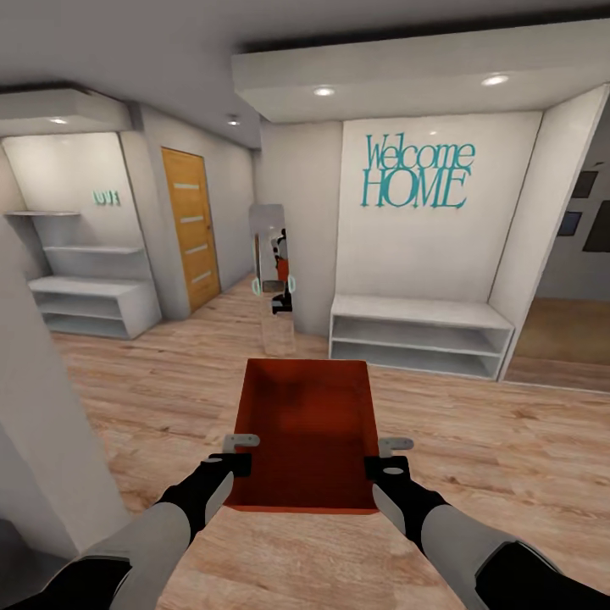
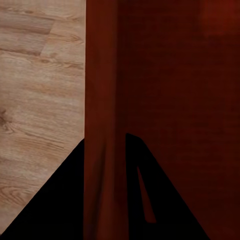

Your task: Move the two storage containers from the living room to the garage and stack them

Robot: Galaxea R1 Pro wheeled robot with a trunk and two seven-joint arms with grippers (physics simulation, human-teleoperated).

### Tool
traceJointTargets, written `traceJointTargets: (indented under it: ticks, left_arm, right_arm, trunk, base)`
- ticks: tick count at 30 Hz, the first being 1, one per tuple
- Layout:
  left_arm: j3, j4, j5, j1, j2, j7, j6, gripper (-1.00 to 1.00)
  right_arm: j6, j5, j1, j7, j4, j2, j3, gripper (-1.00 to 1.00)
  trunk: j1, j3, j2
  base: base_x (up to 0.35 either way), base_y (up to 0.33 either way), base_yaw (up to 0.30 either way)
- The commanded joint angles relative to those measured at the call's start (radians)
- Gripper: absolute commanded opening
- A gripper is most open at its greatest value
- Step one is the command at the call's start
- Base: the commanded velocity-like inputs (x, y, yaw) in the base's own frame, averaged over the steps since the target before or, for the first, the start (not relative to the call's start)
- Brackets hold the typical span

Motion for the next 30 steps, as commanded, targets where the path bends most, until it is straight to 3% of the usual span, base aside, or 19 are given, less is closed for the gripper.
traceJointTargets:
  ticks: [1, 30]
  left_arm:
    - [0.018, -0.001, -0.017, 0.000, 0.001, 0.010, 0.008, -1.00]
    - [0.018, -0.001, -0.017, 0.000, 0.001, 0.010, 0.008, -1.00]
  right_arm:
    - [0.005, 0.009, -0.002, 0.038, -0.007, 0.000, -0.034, -1.00]
    - [0.005, 0.009, -0.002, 0.038, -0.007, 0.000, -0.035, -1.00]
  trunk:
    - [0.001, -0.002, -0.002]
    - [0.001, -0.002, -0.002]
  base:
    - [0.322, 0.000, 0.000]
    - [0.322, 0.000, 0.000]
